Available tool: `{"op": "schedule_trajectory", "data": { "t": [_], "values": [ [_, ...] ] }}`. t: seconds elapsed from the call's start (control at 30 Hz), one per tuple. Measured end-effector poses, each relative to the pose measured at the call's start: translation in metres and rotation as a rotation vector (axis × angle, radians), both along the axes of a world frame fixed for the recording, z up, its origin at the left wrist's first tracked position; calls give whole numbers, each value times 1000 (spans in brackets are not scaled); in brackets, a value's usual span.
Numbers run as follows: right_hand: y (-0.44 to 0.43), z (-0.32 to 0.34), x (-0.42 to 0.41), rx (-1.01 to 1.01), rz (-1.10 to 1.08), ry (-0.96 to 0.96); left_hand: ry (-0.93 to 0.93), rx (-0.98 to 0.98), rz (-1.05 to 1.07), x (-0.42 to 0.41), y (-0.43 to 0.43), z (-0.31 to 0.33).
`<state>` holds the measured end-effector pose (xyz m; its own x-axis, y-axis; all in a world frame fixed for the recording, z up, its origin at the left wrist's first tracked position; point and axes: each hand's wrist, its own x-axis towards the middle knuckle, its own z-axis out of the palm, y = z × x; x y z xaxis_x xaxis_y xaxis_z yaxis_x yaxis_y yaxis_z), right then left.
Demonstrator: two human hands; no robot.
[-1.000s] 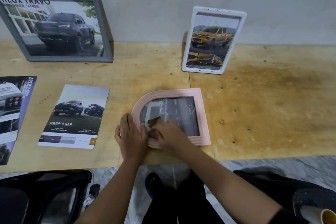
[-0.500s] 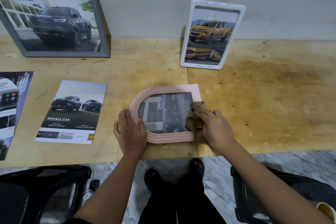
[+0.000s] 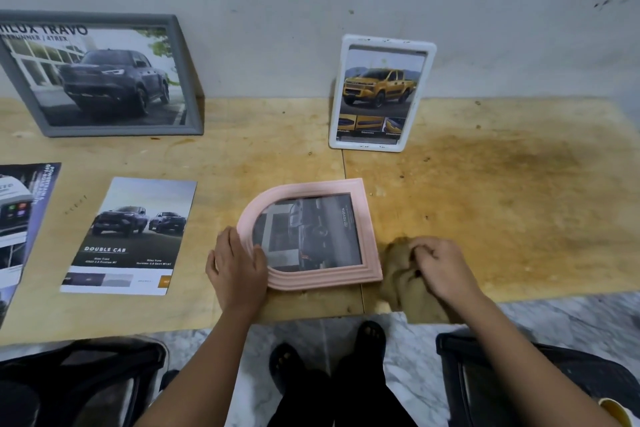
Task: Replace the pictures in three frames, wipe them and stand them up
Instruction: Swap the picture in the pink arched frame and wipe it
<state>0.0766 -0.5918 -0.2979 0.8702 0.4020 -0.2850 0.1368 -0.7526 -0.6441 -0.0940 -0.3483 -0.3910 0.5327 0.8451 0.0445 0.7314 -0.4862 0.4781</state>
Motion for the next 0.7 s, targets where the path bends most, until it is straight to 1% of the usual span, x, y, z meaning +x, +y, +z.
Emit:
{"op": "schedule_trajectory", "data": {
  "t": [0.03,0.07,0.1,0.13,0.23,0.27,0.33,0.37,0.4,0.43,0.47,0.5,0.53,0.57,0.6,0.63,0.7],
  "values": [
    [-3,4,10,35,-88,-98,9,-11,0,0,0,1],
    [-5,6,20,46,-124,-195,23,-22,-2,0,1,2],
    [-7,3,30,19,-111,-255,38,-31,-4,0,2,2],
    [-6,-2,37,-68,-61,-253,48,-40,-6,0,3,2],
    [2,-27,40,-491,180,-59,41,-88,-13,-1,4,5],
    [5,-34,38,-583,238,-24,32,-111,-21,-2,5,6],
    [11,-39,36,-671,258,-18,15,-157,-37,-3,6,8],
    [15,-37,35,-717,253,-61,10,-177,-44,-4,7,8],
    [18,-34,33,-737,247,-158,1,-194,-48,-5,9,8],
    [22,-33,29,-675,236,-289,-13,-209,-45,-8,9,8],
    [26,-33,25,-519,227,-412,-24,-231,-30,-11,8,8],
    [33,-32,19,-314,222,-470,-29,-260,1,-15,4,11],
    [40,-30,12,-131,219,-432,-32,-284,38,-18,-2,13],
    [49,-30,5,-24,217,-308,-37,-301,69,-19,-10,14],
    [57,-30,-1,17,229,-180,-50,-311,91,-19,-16,16],
    [63,-34,-4,21,217,-94,-70,-327,104,-17,-22,18],
    [72,-39,-5,53,111,23,-130,-385,168,-7,-27,22]
  ]
}}
